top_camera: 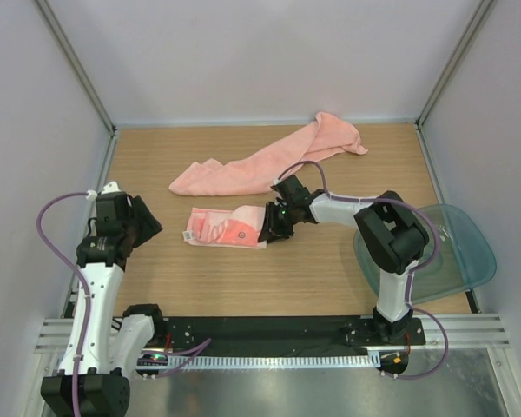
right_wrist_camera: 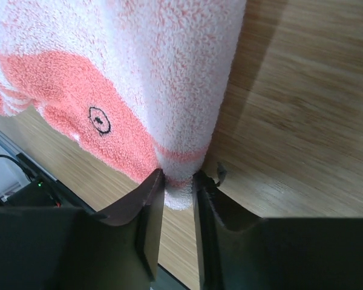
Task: Roll the towels
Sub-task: Fold the towel
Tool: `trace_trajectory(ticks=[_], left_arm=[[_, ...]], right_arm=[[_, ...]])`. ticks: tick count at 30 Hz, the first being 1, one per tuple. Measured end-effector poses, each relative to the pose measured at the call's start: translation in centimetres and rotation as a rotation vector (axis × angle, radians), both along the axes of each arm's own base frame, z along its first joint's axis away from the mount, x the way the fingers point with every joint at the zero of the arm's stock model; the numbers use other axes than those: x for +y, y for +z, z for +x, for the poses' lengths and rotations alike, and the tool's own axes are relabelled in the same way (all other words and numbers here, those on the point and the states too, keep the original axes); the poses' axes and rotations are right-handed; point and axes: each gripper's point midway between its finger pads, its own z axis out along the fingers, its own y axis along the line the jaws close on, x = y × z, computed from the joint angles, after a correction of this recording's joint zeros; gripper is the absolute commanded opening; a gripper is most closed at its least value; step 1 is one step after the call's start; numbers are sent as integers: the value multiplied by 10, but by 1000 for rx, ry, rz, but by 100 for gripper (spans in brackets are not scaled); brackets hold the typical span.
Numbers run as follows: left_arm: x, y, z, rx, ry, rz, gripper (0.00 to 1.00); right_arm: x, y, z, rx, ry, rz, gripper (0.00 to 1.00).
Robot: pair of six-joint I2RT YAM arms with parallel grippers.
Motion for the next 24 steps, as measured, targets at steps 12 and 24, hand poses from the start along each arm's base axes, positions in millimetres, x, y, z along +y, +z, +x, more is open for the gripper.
trace_trajectory(ticks=[12,24], left_arm=[[-78,-31,10,143,-290,-59,53],[-170,-93,42,296,-490,-69,51]], right_arm=[[-30,-9,-31,-6,53,-67,20],[-73,-11,-61,-28,90,-187,20]])
